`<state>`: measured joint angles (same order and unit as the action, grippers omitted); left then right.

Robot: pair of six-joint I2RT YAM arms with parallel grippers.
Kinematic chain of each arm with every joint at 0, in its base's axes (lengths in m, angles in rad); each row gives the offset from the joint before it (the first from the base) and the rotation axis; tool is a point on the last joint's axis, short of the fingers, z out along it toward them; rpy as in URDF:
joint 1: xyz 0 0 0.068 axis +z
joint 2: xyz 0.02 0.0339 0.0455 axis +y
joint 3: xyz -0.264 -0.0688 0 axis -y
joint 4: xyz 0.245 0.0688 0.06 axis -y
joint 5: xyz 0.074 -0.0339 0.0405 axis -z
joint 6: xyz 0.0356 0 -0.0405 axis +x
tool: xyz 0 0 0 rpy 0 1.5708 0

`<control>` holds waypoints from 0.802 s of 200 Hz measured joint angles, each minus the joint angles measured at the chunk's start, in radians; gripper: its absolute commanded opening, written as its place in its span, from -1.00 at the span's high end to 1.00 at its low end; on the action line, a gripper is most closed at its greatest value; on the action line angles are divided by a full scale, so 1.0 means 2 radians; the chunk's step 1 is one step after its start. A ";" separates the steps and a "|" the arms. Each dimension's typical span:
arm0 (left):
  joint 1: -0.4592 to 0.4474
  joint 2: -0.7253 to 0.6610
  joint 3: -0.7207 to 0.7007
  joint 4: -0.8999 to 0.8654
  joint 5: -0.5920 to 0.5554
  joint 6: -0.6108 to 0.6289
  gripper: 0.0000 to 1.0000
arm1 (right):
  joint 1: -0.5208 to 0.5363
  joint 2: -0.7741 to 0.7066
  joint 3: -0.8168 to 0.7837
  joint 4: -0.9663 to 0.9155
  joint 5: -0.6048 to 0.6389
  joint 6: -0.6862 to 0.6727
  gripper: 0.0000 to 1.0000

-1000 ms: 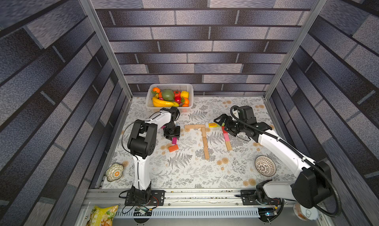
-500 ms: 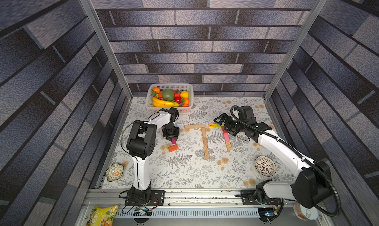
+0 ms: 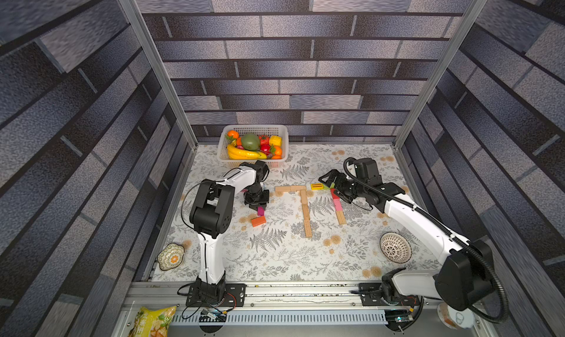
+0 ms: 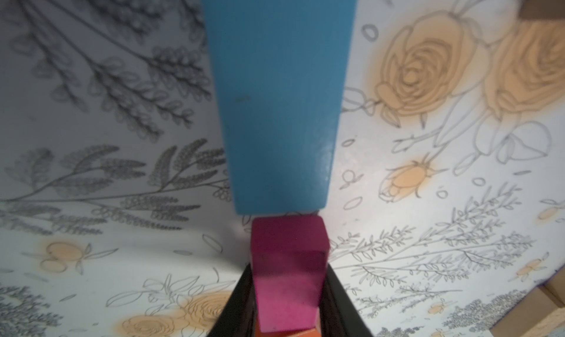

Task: Assemble the number 7 with building blocks
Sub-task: Assemble the building block at the center of the board.

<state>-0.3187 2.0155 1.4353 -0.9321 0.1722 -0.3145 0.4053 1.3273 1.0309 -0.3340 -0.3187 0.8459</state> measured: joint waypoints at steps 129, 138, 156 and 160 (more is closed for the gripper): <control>0.000 0.016 0.023 -0.013 -0.006 0.000 0.32 | 0.000 0.000 -0.008 0.001 0.000 0.000 -1.00; 0.000 0.016 0.024 -0.013 -0.008 0.000 0.32 | 0.000 0.000 -0.008 0.001 0.000 0.000 -1.00; 0.000 0.017 0.027 -0.013 -0.009 0.000 0.32 | 0.000 0.000 -0.009 0.001 0.000 0.000 -1.00; 0.000 0.018 0.027 -0.013 -0.009 0.000 0.32 | 0.000 0.000 -0.009 0.001 0.000 0.000 -1.00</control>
<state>-0.3183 2.0506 1.4895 -0.9581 0.1535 -0.3141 0.4053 1.3273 1.0134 -0.3328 -0.3195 0.8455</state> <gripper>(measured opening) 0.343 0.999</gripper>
